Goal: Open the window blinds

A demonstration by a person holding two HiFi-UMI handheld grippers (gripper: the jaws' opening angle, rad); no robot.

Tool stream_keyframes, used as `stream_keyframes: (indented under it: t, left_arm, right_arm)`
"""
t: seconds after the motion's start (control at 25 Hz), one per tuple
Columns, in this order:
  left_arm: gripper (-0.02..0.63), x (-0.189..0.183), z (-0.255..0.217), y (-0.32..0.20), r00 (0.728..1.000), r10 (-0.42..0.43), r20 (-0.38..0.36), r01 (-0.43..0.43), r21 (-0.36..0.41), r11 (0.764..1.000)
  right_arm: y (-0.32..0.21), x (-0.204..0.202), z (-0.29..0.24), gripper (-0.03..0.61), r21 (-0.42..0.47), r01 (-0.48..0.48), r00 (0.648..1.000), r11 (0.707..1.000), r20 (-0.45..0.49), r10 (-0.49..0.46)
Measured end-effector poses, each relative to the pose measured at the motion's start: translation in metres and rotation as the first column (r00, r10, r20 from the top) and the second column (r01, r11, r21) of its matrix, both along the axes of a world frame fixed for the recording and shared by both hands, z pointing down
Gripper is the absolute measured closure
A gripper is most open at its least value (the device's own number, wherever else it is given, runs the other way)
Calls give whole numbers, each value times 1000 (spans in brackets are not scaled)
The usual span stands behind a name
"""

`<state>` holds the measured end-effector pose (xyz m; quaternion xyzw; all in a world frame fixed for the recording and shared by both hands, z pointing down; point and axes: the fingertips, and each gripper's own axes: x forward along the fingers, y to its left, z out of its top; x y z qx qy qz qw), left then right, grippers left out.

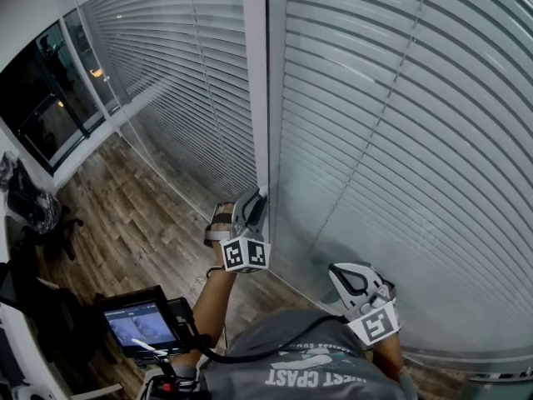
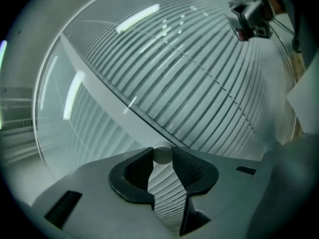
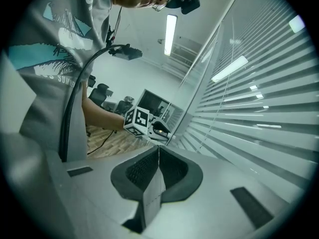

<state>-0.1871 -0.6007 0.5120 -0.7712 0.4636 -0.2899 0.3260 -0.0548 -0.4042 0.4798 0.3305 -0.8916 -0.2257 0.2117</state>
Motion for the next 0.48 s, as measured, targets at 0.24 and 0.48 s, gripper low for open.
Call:
stream_keyframes:
  t: [0.24, 0.48]
  left_arm:
    - [488, -2, 6, -2, 990, 35, -135, -44, -61, 997]
    - [485, -19, -9, 3, 397, -63, -916, -455, -256, 853]
  right_arm:
    - [-2, -3, 3, 575, -3, 3, 1000, 1000, -2, -3]
    - [4, 0, -1, 577, -2, -5, 1000, 1000, 0, 5]
